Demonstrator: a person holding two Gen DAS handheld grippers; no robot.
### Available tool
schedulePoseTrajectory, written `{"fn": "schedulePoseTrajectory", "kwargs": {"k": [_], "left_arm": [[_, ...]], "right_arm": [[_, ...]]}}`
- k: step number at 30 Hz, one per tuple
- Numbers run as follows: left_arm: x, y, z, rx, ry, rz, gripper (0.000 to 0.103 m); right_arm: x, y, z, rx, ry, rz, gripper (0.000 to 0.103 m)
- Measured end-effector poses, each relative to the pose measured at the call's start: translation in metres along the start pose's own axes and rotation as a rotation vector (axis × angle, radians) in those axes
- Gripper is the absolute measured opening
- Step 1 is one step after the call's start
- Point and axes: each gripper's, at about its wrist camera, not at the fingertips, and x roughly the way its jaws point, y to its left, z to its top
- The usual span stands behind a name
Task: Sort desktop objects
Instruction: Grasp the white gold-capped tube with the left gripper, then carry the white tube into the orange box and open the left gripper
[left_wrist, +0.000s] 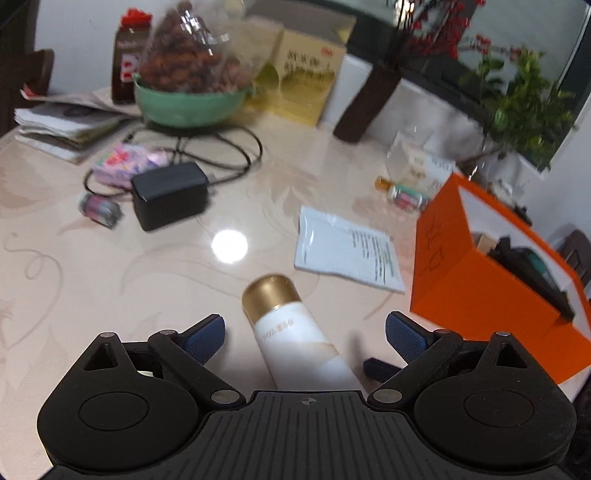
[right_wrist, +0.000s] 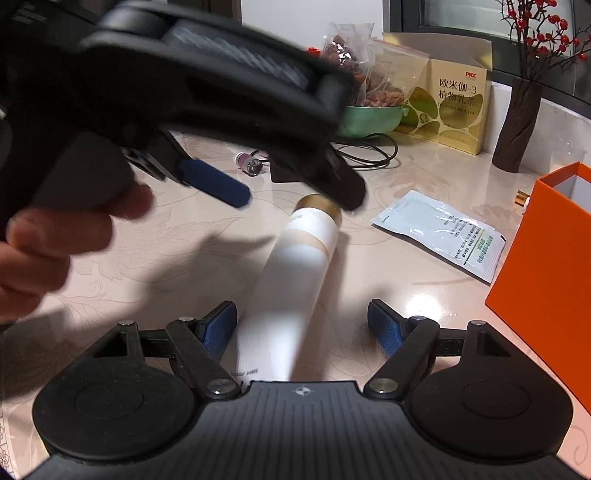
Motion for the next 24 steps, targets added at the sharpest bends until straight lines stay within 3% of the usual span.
{"fn": "schedulePoseTrajectory", "kwargs": {"k": [4,9,10,11,12,13,16,24], "left_arm": [[0.019,-0.003,-0.005,0.028,0.02,0.041,0.098],[0.033,-0.008,-0.004,0.079,0.039,0.062,0.096],[0.036,-0.013,-0.004,0.109,0.04,0.081,0.096],[0.039,-0.021,-0.006,0.16,0.037,0.118,0.092],[0.044,-0.032,-0.01,0.239,0.027,0.165,0.079],[0.045,-0.042,-0.014,0.302,0.003,0.198,0.077],[0.044,-0.04,-0.014,0.291,0.003,0.151,0.075],[0.041,-0.04,-0.02,0.305,-0.018,0.135,0.073]], "right_arm": [[0.0,0.0,0.0,0.001,-0.001,0.0,0.082],[0.0,0.002,0.0,-0.015,-0.004,-0.042,0.07],[-0.001,0.001,0.0,-0.013,-0.007,-0.049,0.063],[-0.001,0.002,0.0,-0.015,-0.012,-0.061,0.058],[-0.002,0.004,-0.001,-0.022,-0.013,-0.071,0.057],[-0.003,0.006,-0.002,-0.028,-0.013,-0.081,0.057],[-0.009,0.01,-0.006,-0.015,-0.018,-0.126,0.057],[-0.012,0.015,-0.009,-0.002,-0.017,-0.148,0.057]]}}
